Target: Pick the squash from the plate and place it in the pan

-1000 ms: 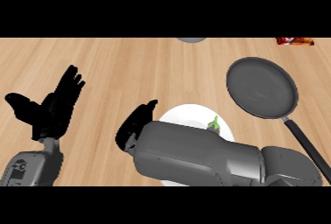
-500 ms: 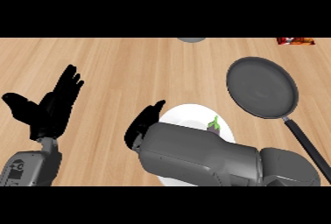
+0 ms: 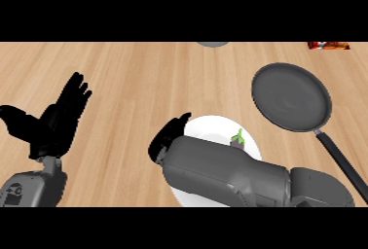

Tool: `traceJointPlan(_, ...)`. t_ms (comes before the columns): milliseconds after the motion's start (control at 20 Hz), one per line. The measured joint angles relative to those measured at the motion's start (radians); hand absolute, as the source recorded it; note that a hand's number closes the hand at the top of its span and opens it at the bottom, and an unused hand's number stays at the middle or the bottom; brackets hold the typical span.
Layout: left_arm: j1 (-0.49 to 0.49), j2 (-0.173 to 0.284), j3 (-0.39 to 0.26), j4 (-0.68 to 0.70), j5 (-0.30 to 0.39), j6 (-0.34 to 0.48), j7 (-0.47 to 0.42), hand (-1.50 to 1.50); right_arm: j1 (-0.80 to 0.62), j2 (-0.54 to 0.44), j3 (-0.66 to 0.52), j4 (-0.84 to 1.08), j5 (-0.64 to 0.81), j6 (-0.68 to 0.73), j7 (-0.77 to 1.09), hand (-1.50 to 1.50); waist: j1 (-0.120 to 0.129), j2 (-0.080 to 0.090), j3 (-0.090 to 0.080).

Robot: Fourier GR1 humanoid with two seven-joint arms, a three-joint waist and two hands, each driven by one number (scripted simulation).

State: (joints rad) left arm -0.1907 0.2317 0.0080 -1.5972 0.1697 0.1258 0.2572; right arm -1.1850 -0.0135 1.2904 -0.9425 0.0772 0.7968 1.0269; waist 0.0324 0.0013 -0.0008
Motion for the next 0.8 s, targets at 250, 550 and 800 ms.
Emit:
traceJointPlan(250, 0.017, -0.006, 0.007, 0.005, -0.006, -0.008, -0.019, 0.0, 0.049, 0.005, 0.008, 0.03, 0.077, -0.019, -0.03, -1.5, -0.006, 0.001, 0.0)
traceJointPlan(550, 0.007, -0.003, 0.026, 0.026, -0.008, -0.019, -0.028, 0.0, 0.088, 0.004, -0.025, 0.041, 0.125, -0.029, -0.054, -1.5, -0.012, 0.001, 0.0)
traceJointPlan(800, 0.002, -0.031, 0.008, 0.022, -0.031, -0.002, -0.023, 0.0, 0.107, 0.004, -0.023, 0.048, 0.189, -0.032, -0.099, 1.5, -0.007, -0.01, 0.001)
